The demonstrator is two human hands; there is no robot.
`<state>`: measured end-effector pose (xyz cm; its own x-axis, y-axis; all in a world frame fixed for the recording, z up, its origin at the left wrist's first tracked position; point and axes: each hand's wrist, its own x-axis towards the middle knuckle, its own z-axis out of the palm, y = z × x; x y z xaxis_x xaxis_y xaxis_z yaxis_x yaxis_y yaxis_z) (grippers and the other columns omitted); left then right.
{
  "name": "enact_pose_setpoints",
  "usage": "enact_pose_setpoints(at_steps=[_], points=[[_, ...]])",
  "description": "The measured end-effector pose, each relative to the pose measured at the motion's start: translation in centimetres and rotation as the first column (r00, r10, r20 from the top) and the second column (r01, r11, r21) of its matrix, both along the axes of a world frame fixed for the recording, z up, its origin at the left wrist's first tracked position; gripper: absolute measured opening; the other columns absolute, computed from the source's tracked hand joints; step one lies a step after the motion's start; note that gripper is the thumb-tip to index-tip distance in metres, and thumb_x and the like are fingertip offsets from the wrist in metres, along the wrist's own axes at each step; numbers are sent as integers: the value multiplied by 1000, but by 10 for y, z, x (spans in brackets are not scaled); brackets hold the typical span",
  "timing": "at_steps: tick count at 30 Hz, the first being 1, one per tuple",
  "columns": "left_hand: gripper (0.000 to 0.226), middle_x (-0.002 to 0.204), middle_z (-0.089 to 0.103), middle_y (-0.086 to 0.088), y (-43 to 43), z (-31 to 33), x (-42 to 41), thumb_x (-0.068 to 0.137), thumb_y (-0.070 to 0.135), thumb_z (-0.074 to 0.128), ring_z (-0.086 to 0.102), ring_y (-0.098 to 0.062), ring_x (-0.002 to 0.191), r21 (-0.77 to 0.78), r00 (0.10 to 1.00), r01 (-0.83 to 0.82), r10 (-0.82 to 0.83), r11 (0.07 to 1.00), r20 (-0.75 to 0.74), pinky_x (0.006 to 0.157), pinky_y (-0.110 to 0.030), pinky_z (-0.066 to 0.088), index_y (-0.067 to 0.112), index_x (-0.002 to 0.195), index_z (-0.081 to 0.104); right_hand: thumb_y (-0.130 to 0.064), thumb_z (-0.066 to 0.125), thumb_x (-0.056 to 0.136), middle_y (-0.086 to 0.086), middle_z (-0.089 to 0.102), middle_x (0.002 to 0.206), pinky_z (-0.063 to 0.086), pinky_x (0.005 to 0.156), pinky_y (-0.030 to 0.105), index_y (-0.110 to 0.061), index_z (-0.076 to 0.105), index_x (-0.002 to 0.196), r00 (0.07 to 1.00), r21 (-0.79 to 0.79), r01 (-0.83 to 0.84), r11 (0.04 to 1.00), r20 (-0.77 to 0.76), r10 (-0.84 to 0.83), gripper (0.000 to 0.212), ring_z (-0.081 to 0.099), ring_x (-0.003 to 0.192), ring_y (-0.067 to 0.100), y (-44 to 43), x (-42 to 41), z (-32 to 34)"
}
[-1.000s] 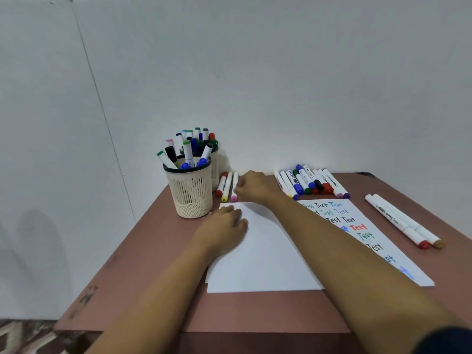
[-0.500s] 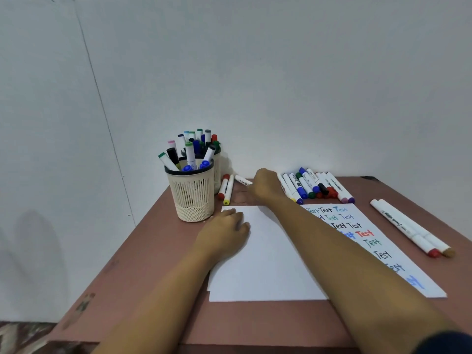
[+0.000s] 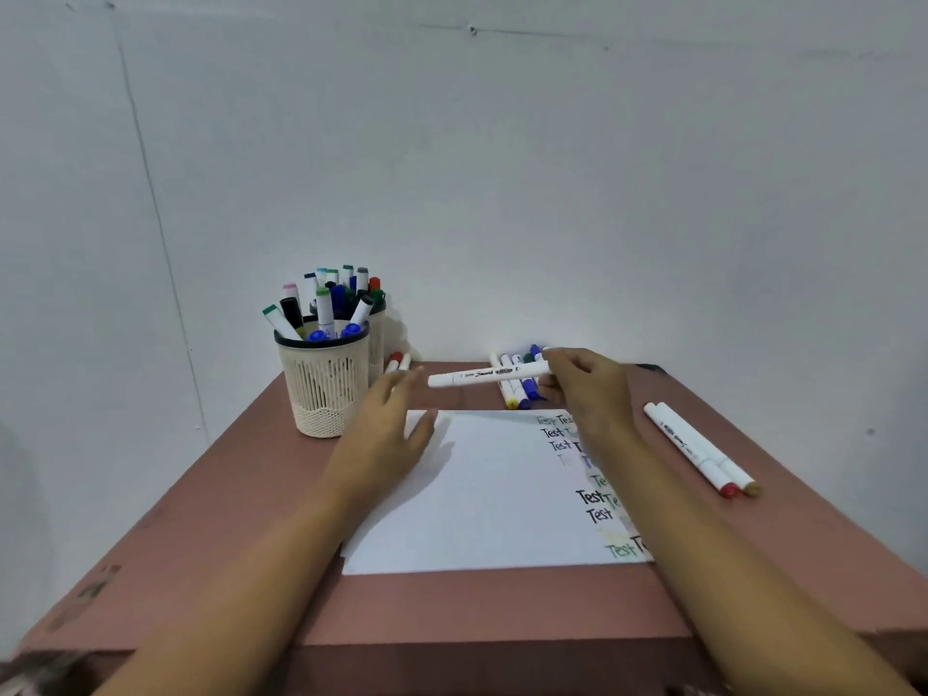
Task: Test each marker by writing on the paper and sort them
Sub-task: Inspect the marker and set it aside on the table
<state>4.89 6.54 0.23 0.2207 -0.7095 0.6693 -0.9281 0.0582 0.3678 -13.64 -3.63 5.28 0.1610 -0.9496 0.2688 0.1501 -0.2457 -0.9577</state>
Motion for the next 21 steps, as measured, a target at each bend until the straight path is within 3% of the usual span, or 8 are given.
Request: enact_pose_setpoints(at_steps=[2,6,9,12,16,21], points=[[49,133,50,-10,-1,-1,-1,88,21,64,47,-23,124,12,996,45,-45,999,71,101,-26,36,8,134,49,-5,57,91,12,59,74,57,67,26,-6,68,76,998,20,-43,999,56,42,18,57,65,18,5,-11,-5],[48,133,52,-6,1,0,-9,89,22,63,49,-19,122,66,992,96,-101,993,74,96,-14,27,10,134,50,-2,55,92,11,60,73,55,60,17,-7,68,84,993,74,-79,994,97,72,16,58,64,16,11,-19,-13],[48,125,58,-10,1,-1,-10,89,32,58,55,-26,115,95,989,85,-96,992,112,94,-25,38,6,129,54,1,52,92,11,60,74,55,59,18,-6,68,85,988,99,-110,989,116,99,19,58,63,14,12,-19,-18],[60,114,64,-10,-1,-3,-10,85,46,39,60,-31,103,89,985,51,-65,995,161,85,-40,50,6,125,58,2,51,93,11,60,74,53,57,19,-6,67,86,979,116,-157,981,150,139,19,59,57,11,12,-16,-20],[50,92,65,-8,-2,-1,-14,87,42,35,61,-32,82,76,980,19,-33,997,194,63,-42,49,6,109,63,-1,55,93,10,59,69,53,53,19,-3,65,86,917,161,-260,952,351,191,13,60,50,10,15,-15,-17],[23,97,57,-1,0,0,-19,96,23,50,50,-18,84,92,991,93,-101,991,86,68,-33,41,10,114,56,-12,60,93,8,64,70,57,59,24,-2,63,87,866,225,-407,885,404,296,11,64,60,15,20,-9,-22]])
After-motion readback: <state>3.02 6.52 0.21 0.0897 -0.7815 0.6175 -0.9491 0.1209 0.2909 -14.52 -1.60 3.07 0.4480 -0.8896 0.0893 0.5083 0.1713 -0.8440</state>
